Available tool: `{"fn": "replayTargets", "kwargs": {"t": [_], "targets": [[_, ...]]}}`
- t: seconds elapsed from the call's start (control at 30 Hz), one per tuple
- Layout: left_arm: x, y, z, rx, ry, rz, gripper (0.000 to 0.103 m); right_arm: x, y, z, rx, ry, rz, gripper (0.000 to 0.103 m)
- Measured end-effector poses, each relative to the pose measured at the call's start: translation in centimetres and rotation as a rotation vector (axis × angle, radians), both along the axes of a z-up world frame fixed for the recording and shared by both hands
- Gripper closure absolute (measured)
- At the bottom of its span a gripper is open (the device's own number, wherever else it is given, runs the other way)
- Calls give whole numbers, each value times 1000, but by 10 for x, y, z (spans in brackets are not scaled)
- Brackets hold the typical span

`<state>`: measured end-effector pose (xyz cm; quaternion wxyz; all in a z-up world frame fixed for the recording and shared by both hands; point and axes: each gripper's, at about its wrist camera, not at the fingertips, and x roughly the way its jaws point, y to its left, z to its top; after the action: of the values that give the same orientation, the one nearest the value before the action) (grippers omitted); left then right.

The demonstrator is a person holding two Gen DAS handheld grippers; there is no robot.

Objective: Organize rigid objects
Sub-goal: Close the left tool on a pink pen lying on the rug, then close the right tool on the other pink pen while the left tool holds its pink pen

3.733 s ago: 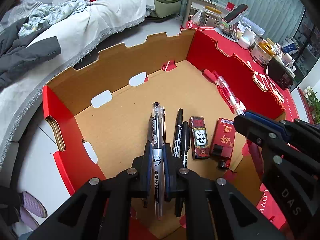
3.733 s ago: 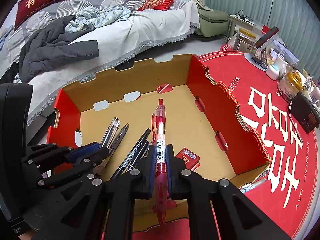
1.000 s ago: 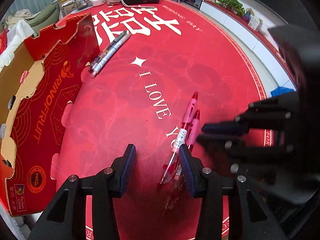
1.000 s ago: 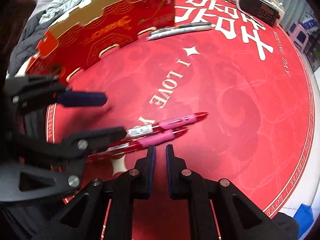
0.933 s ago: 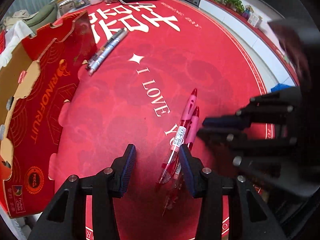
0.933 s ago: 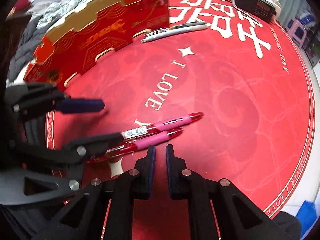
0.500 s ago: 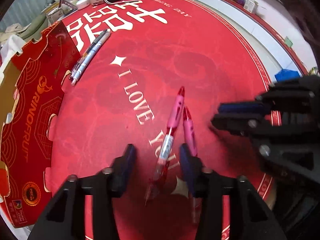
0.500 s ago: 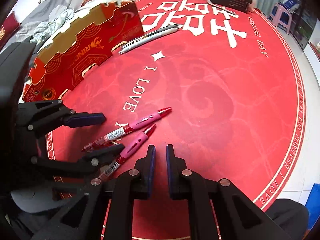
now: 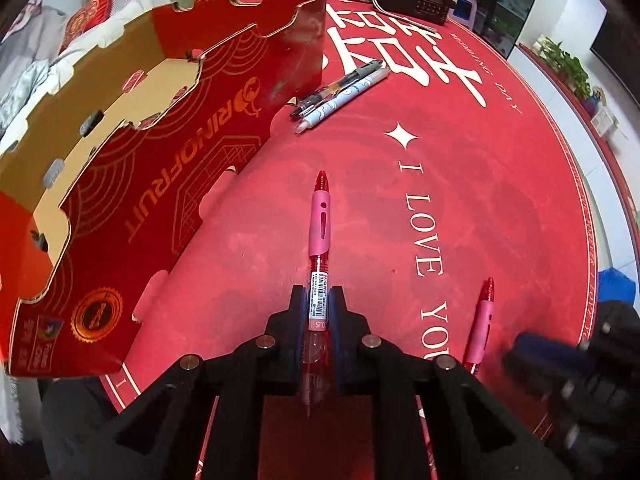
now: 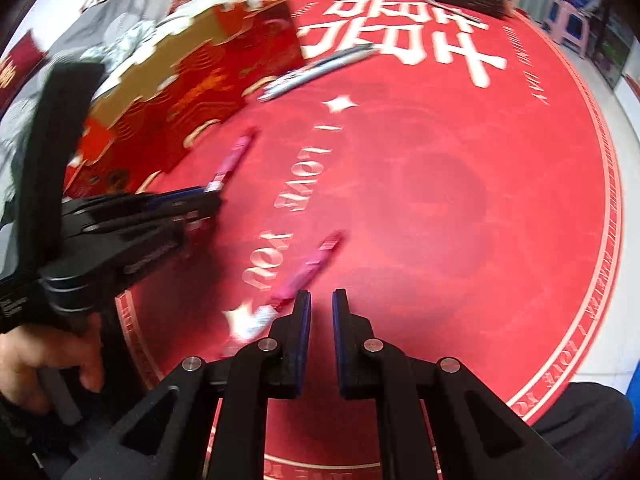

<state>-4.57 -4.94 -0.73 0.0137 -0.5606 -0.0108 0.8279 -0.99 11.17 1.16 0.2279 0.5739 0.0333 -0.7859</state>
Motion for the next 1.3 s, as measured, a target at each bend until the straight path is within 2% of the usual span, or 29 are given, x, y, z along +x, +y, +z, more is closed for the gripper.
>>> {"fn": "replayTargets", "kwargs": {"t": [0.1,0.27,0.3,0.33,0.37,0.4,0.5,0.57,0.63,0.7,0.77,0.83,0.87,0.93,0.97,1.07,1.17,1.2,1.23,1.3], "targets": [[0,-4,0,8,5,1,89,1,-13,0,16,-2,-3,91],[8,-4,3,11,21,-7,89,-3,-16,-13,22,-61,-49,91],[3,1,1,12,22,-8,89,-3,-17,-13,30,-63,-53,80],[2,2,0,15,24,-8,89,-4,-18,-16,46,-69,-56,51],[2,1,0,21,25,-8,89,-4,-21,-18,41,-67,-49,39],[2,0,0,26,26,-8,89,-3,-25,-19,55,-62,-40,32],[3,-3,0,50,30,-7,89,-2,-41,-20,124,-11,5,35],[4,-4,0,57,32,-9,89,-5,-45,-21,179,32,5,48],[4,-4,0,59,34,-11,89,-8,-41,-20,196,48,-7,68],[4,-5,0,60,34,-10,89,-8,-38,-20,222,68,20,72],[4,-4,0,55,35,-13,89,-10,-34,-20,254,115,60,72],[6,-4,0,49,37,-18,89,-20,-29,-19,320,174,61,71],[6,-4,0,51,39,-22,89,-26,-27,-22,318,178,58,71],[6,-3,0,52,39,-27,89,-46,-22,-27,226,103,33,71],[7,-3,0,51,39,-30,88,-49,-20,-27,211,87,23,71],[7,-1,0,47,40,-36,88,-47,-20,-22,174,70,15,71],[8,4,0,35,41,-56,80,-33,-26,-30,204,58,38,71],[8,6,0,30,41,-65,77,-30,-24,-29,217,78,49,68],[9,10,0,23,41,-81,75,-27,-26,-30,238,88,61,55],[13,14,0,17,41,-107,75,-24,-21,-32,225,71,72,43]]}}
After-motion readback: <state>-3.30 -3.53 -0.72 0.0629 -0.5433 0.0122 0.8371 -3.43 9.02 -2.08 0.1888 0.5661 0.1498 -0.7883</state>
